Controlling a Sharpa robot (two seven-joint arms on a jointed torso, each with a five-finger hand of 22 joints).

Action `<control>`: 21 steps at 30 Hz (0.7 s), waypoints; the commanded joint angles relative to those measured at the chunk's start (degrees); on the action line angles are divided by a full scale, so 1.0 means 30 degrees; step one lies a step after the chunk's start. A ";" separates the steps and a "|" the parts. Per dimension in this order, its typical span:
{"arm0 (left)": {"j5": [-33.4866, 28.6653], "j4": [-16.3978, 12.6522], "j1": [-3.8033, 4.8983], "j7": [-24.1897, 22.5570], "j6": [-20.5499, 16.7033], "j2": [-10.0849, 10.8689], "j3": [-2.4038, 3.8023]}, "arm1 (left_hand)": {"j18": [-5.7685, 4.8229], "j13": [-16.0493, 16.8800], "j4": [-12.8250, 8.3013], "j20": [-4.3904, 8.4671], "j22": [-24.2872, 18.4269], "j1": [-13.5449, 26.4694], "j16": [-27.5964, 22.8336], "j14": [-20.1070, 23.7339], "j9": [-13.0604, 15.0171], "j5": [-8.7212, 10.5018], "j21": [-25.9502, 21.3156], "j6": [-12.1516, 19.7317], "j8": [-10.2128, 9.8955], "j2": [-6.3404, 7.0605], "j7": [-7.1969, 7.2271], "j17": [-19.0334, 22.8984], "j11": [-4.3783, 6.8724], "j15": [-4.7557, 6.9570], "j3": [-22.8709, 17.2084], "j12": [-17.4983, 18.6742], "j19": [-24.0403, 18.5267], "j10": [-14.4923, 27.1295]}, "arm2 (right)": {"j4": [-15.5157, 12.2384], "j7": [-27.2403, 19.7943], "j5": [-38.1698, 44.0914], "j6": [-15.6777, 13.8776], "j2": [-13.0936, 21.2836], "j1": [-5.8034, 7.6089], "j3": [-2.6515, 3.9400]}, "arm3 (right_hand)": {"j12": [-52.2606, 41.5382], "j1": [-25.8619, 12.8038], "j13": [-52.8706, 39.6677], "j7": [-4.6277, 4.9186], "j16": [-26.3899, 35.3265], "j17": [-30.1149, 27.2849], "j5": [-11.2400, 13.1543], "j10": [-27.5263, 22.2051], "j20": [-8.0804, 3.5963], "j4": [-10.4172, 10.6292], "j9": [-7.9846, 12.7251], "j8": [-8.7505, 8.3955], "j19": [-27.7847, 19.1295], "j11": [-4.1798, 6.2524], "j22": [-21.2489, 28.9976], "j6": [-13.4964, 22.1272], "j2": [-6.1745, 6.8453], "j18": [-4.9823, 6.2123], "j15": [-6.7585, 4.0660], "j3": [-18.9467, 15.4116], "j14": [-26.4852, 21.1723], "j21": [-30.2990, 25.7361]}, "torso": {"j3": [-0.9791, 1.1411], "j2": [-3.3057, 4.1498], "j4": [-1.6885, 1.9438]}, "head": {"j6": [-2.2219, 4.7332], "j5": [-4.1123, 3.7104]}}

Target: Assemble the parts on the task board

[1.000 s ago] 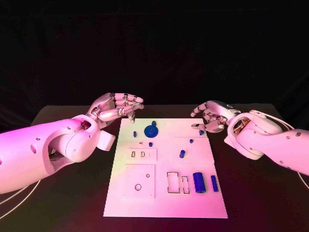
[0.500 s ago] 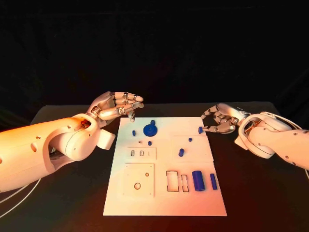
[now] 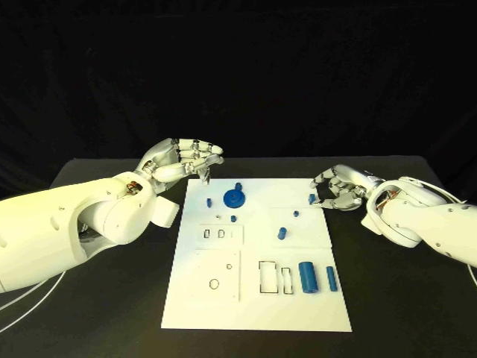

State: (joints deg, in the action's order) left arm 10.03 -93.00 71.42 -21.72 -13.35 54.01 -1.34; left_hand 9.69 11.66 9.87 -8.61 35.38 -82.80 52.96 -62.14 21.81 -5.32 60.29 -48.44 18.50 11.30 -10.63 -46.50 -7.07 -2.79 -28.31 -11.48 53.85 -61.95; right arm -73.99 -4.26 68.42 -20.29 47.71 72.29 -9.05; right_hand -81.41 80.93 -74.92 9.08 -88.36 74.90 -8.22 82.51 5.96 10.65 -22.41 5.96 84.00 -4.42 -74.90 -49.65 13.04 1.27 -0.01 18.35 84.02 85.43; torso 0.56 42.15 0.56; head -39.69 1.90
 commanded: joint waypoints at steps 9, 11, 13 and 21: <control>0.0026 -0.0014 0.0005 -0.0148 0.0340 -0.0015 0.0009 | 0.0173 0.0017 0.0010 0.0043 0.0022 0.0045 -0.0094 0.0105 0.0034 0.0070 0.0079 0.0094 -0.0055 -0.0102 0.0000 0.0027 0.0042 -0.0040 -0.0123 -0.0129 -0.0131 0.0128 | 0.0435 0.0158 0.0173 0.0129 -0.0386 -0.0147 0.0000 | -0.0116 0.0320 -0.2186 0.0032 -0.0116 0.3855 -0.0415 0.0100 0.0067 0.0050 -0.0176 0.0284 0.1077 0.0032 -0.3866 -0.0874 -0.0606 -0.0009 0.0034 0.0415 0.1718 0.0029 | 0.0017 -0.0005 -0.0008 | -0.0043 0.0136; 0.0032 -0.0011 0.0005 -0.0145 0.0339 -0.0017 0.0009 | 0.0175 0.0043 -0.0020 0.0040 0.0040 0.0058 -0.0109 0.0100 0.0063 0.0071 0.0109 0.0075 -0.0038 -0.0093 0.0013 0.0025 0.0054 -0.0034 -0.0145 -0.0169 -0.0155 0.0113 | 0.0479 0.0190 0.0176 0.0139 -0.0439 -0.0186 -0.0003 | -0.0153 0.0314 -0.2230 -0.0003 -0.0114 0.3850 -0.0501 0.0142 0.0047 0.0046 -0.0212 0.0394 0.1102 0.0062 -0.3900 -0.1148 -0.0658 -0.0019 0.0009 0.0570 0.1717 0.0065 | 0.0013 -0.0005 -0.0004 | -0.0067 0.0149; 0.0037 -0.0008 0.0005 -0.0143 0.0336 -0.0017 0.0009 | 0.0176 0.0044 -0.0023 0.0040 0.0038 0.0056 -0.0110 0.0099 0.0065 0.0071 0.0109 0.0074 -0.0038 -0.0093 0.0014 0.0025 0.0055 -0.0034 -0.0148 -0.0170 -0.0158 0.0113 | 0.0532 0.0212 0.0178 0.0167 -0.0508 -0.0243 -0.0006 | -0.0179 0.0295 -0.2261 -0.0054 -0.0122 0.3875 -0.0547 0.0175 0.0023 0.0045 -0.0244 0.0501 0.1121 0.0103 -0.3924 -0.1399 -0.0691 -0.0026 -0.0025 0.0697 0.1723 0.0090 | 0.0007 -0.0016 -0.0019 | -0.0099 0.0181; 0.0043 0.0002 0.0003 -0.0138 0.0334 -0.0005 0.0007 | 0.0176 0.0044 -0.0023 0.0040 0.0038 0.0056 -0.0110 0.0099 0.0065 0.0071 0.0109 0.0074 -0.0038 -0.0093 0.0014 0.0025 0.0055 -0.0034 -0.0148 -0.0170 -0.0158 0.0113 | 0.0693 0.0267 0.0180 0.0247 -0.0682 -0.0410 -0.0014 | -0.0219 0.0263 -0.2309 -0.0124 -0.0127 0.3890 -0.0576 0.0224 -0.0023 0.0030 -0.0282 0.0635 0.1161 0.0163 -0.3978 -0.1699 -0.0704 -0.0043 -0.0084 0.0856 0.1727 0.0150 | 0.0006 -0.0014 -0.0026 | -0.0160 0.0206</control>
State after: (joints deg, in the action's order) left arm 10.05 -92.92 71.42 -21.70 -13.29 54.03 -1.35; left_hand 9.70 11.74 9.72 -8.61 35.45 -82.80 52.96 -62.14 21.95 -5.32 60.29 -48.44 18.50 11.30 -10.63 -46.50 -7.07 -2.78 -28.47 -11.79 53.85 -61.95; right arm -71.96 -3.63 68.51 -20.28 45.76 71.14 -9.08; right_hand -81.70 81.72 -74.91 8.66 -88.36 74.95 -9.68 82.83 5.96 10.67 -23.17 7.53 84.00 -4.10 -74.94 -54.40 11.60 1.27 -0.01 20.57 84.02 85.59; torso 0.62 42.11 0.49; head -40.14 2.48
